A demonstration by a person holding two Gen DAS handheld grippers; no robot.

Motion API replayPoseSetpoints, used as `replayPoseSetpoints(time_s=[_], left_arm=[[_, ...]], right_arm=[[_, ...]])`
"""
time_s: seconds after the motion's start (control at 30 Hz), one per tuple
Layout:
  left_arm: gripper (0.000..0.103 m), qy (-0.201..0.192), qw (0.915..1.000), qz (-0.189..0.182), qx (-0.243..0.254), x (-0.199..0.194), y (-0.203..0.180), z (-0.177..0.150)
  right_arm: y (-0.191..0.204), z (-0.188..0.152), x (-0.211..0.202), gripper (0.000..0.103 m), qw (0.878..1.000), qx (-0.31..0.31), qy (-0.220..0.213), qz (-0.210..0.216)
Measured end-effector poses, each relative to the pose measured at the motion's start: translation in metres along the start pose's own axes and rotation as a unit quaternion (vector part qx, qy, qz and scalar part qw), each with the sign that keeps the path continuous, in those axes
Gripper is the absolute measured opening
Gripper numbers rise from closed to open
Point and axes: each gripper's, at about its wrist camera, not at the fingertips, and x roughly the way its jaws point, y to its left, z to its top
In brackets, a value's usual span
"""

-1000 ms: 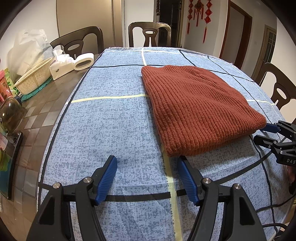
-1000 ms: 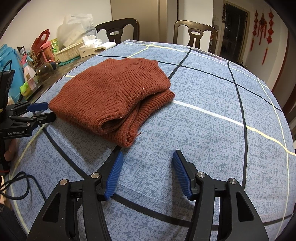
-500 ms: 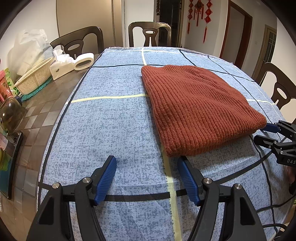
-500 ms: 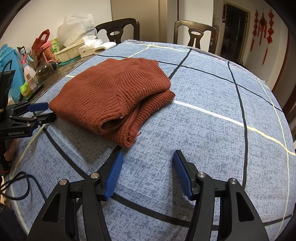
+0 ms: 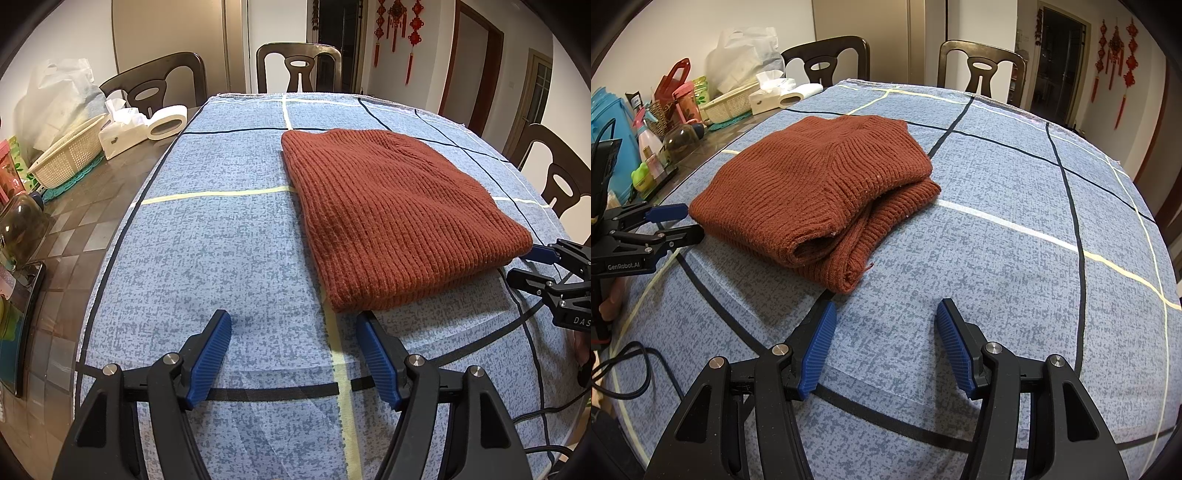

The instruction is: Fold small clothes

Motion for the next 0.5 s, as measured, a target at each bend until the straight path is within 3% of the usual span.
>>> replayPoseSetpoints(time_s=[0.5], left_arm=[[0.073,0.0,1.0,0.0,0.0,0.0001,0.0003,-0.0003]], right_arm=[[0.0002,-0.0001,0.0001,0.058,1.0,0.0,0.0,0.0]])
